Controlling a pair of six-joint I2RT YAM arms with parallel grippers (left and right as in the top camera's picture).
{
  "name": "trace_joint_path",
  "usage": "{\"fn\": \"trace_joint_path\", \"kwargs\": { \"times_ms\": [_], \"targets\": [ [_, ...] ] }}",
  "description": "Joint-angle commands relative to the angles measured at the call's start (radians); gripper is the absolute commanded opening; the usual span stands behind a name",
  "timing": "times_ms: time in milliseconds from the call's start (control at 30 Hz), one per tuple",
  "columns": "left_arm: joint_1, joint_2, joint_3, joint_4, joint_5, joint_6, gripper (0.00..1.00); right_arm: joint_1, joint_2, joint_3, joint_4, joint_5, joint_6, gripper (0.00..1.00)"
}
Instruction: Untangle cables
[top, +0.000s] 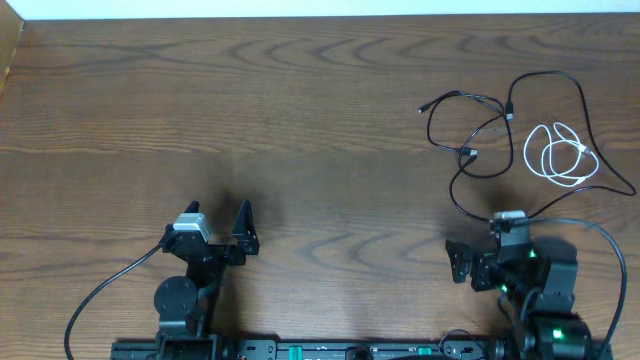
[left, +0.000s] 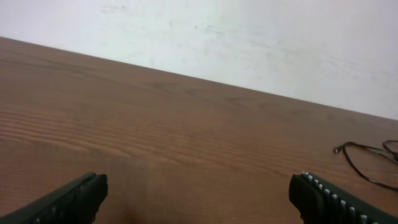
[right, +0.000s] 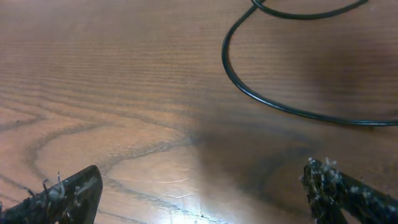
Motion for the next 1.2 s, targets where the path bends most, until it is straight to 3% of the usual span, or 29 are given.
{"fn": "trace_joint_path", "kwargs": {
  "times_ms": [0,267,800,1000,1167],
  "targets": [
    [-0.002,0.000,-0.015,-0.039,0.008,0.013,0.98,0.001,-0.099,-0.026,0.002,-0.005,-0.011,0.99],
    [-0.002,0.000,-0.015,-0.039,0.009,0.013,0.98,-0.017,-0.263,-0.029,0.002,-0.005,-0.011,0.99],
    [-0.002,0.000,-0.015,-0.039,0.008,0.013,0.98,-0.019,-0.422,-0.039,0.004,-0.005,-0.011,0.99],
    [-0.002,0.000,-0.015,-0.039,0.009,0.013,0.98,-0.018,-0.422,-0.039,0.085,-0.005,-0.011,0.99],
    [-0.002,0.000,-0.015,-0.039,0.009,0.013,0.98,-0.019,-0.422,-0.040,0.294,-0.005,-0.011,0.99]
  ]
}}
